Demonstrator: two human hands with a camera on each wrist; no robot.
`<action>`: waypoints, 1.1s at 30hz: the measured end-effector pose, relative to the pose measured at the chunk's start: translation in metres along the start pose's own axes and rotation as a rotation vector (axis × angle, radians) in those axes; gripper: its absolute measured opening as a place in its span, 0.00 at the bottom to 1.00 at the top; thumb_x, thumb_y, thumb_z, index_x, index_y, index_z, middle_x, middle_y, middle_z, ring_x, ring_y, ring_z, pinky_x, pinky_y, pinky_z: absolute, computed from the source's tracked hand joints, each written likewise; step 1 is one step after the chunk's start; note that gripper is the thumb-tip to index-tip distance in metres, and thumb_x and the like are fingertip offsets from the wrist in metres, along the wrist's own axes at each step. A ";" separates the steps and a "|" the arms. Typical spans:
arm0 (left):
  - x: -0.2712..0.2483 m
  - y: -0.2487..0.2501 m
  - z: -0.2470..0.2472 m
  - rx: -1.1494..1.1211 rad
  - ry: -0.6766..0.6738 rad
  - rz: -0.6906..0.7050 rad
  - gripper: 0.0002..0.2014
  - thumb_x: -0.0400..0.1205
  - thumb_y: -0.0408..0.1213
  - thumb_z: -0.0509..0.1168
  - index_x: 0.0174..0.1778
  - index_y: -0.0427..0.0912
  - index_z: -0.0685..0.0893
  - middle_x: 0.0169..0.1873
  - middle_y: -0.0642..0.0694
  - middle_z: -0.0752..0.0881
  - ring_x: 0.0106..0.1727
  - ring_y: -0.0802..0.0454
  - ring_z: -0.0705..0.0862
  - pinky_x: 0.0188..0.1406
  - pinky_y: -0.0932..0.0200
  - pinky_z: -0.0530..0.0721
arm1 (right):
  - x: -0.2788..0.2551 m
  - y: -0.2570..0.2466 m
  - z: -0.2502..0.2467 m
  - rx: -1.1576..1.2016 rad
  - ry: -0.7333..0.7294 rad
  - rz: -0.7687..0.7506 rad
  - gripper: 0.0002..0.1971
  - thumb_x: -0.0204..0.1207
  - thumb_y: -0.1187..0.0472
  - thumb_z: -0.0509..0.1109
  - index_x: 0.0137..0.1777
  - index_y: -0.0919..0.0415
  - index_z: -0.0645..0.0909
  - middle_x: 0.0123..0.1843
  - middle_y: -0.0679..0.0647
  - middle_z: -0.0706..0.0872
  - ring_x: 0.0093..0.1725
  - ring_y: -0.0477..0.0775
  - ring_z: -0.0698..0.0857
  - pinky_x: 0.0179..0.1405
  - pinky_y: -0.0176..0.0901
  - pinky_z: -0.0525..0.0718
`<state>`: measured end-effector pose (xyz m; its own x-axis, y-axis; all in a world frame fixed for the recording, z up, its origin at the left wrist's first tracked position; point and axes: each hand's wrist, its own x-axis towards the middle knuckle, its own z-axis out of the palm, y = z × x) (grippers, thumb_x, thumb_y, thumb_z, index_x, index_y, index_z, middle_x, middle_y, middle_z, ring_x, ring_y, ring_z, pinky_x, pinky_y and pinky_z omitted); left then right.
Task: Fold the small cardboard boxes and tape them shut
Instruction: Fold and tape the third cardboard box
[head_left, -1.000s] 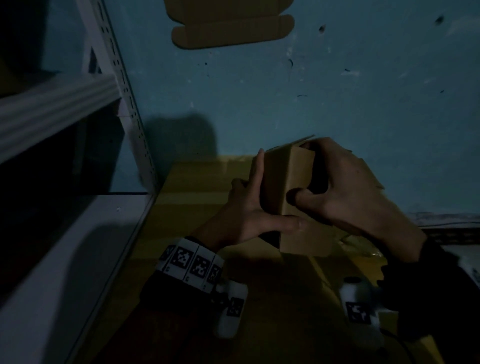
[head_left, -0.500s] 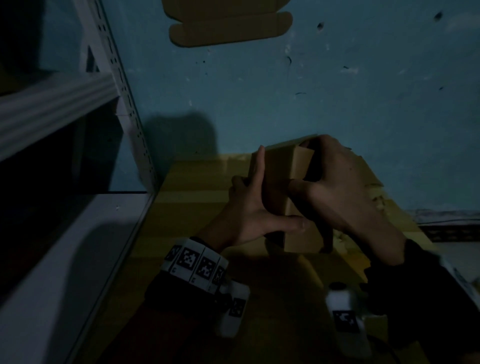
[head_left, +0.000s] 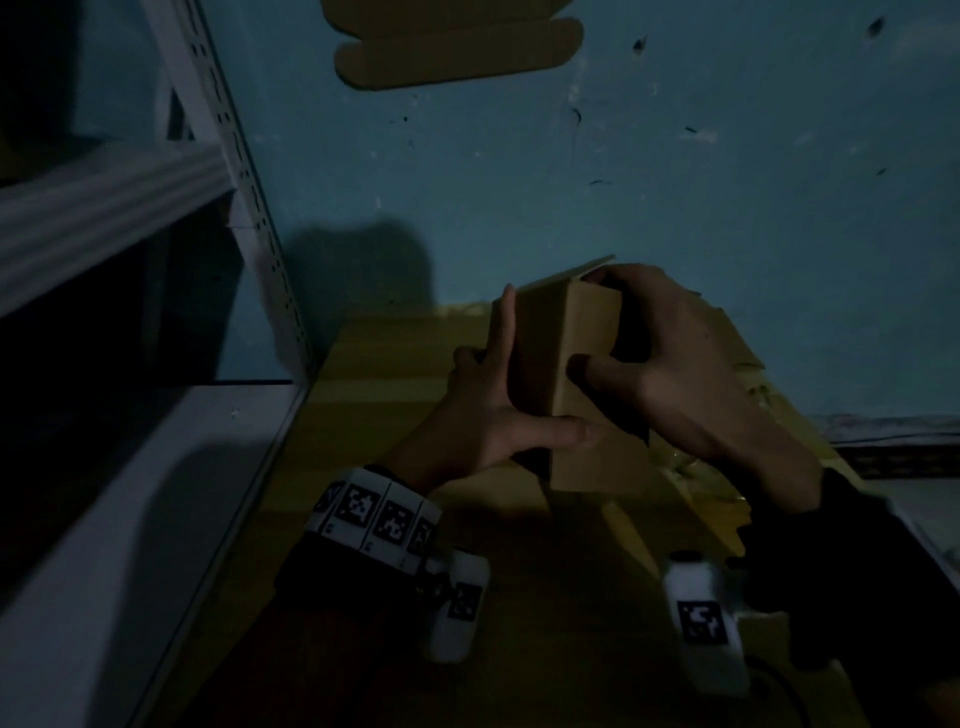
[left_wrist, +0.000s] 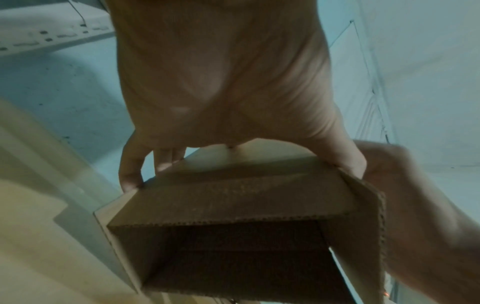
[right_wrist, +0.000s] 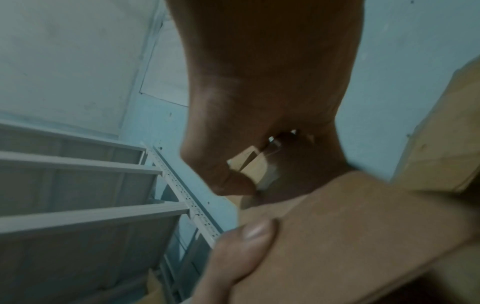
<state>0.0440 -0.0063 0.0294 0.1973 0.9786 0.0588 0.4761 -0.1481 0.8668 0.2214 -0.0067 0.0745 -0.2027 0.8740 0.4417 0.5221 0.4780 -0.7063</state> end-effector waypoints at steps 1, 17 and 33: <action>0.001 -0.001 -0.001 0.000 -0.010 0.001 0.68 0.58 0.64 0.78 0.75 0.79 0.26 0.76 0.45 0.59 0.77 0.44 0.57 0.72 0.33 0.69 | -0.001 0.001 -0.001 0.008 -0.010 -0.008 0.30 0.63 0.51 0.73 0.67 0.52 0.75 0.60 0.53 0.79 0.55 0.51 0.82 0.48 0.50 0.86; 0.001 -0.003 0.002 0.069 0.014 0.032 0.69 0.55 0.65 0.78 0.76 0.78 0.27 0.69 0.45 0.63 0.69 0.42 0.64 0.66 0.28 0.74 | 0.001 0.010 -0.005 -0.013 0.055 -0.085 0.27 0.58 0.61 0.67 0.62 0.55 0.81 0.51 0.46 0.86 0.49 0.37 0.85 0.44 0.35 0.85; 0.005 -0.007 -0.010 -0.080 -0.052 0.124 0.64 0.63 0.56 0.80 0.81 0.74 0.35 0.80 0.50 0.68 0.80 0.44 0.67 0.66 0.32 0.81 | -0.002 0.007 0.000 0.190 -0.007 -0.050 0.40 0.60 0.49 0.85 0.72 0.55 0.76 0.62 0.41 0.83 0.56 0.26 0.82 0.47 0.21 0.81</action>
<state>0.0329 0.0008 0.0285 0.2957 0.9444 0.1435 0.3756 -0.2531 0.8915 0.2256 -0.0055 0.0686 -0.2308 0.8489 0.4755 0.3460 0.5284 -0.7753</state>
